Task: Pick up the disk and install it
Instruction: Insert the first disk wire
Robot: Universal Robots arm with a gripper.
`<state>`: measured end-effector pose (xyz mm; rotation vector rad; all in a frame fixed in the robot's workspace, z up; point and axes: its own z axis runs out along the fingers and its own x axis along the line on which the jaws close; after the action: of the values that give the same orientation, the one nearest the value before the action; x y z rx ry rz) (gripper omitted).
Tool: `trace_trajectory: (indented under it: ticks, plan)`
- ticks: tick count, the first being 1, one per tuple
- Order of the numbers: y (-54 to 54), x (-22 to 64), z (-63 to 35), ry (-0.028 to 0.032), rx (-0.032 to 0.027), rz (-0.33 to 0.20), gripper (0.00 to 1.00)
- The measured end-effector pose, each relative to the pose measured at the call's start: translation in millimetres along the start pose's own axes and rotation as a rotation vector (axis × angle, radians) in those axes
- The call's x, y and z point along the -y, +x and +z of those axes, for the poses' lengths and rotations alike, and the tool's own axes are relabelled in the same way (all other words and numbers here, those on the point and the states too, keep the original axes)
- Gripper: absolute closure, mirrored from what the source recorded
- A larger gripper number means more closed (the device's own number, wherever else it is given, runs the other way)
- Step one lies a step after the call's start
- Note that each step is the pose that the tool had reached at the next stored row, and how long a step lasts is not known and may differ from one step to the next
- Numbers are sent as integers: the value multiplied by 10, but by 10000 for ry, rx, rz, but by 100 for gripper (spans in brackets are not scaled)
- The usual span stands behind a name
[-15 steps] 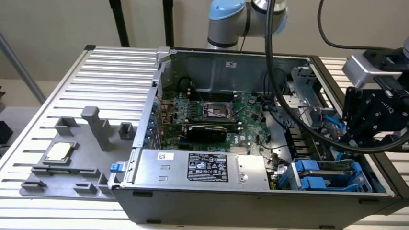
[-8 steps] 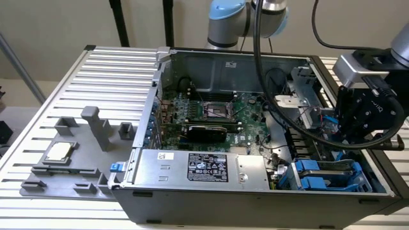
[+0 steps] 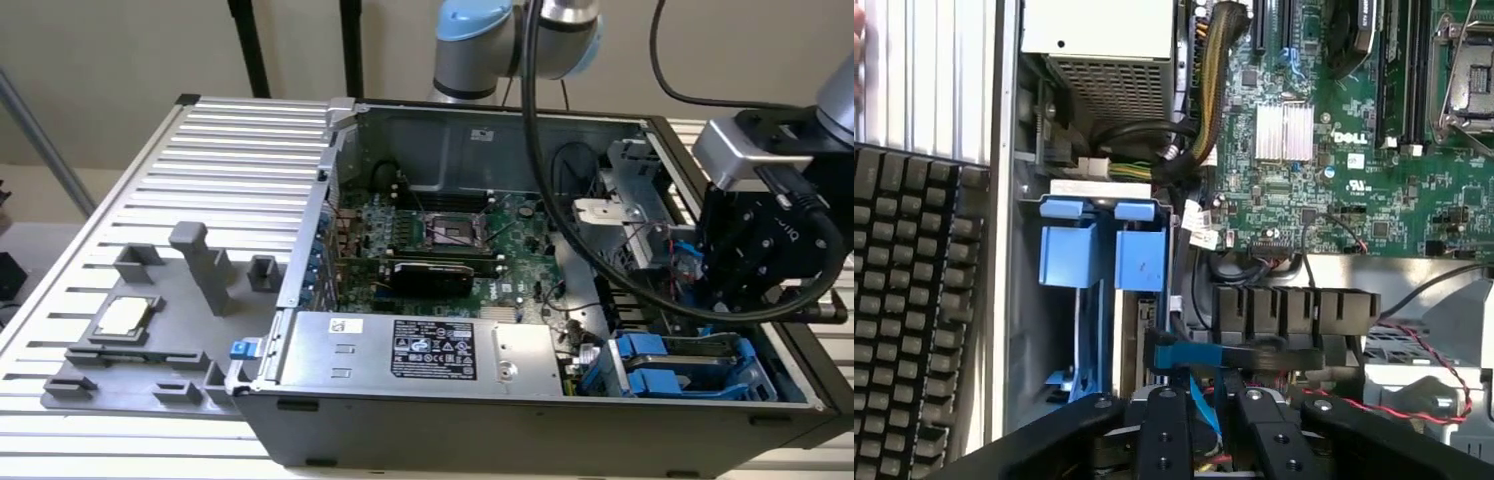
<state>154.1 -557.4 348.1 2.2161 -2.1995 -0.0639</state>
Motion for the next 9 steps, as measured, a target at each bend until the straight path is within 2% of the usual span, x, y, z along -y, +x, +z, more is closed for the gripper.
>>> trace_trajectory:
  ticks: [6, 9]
  plan:
    - [169, 5, -29, -17, 28, 0, 100]
    - [232, 16, -79, -20, 74, -3, 100]
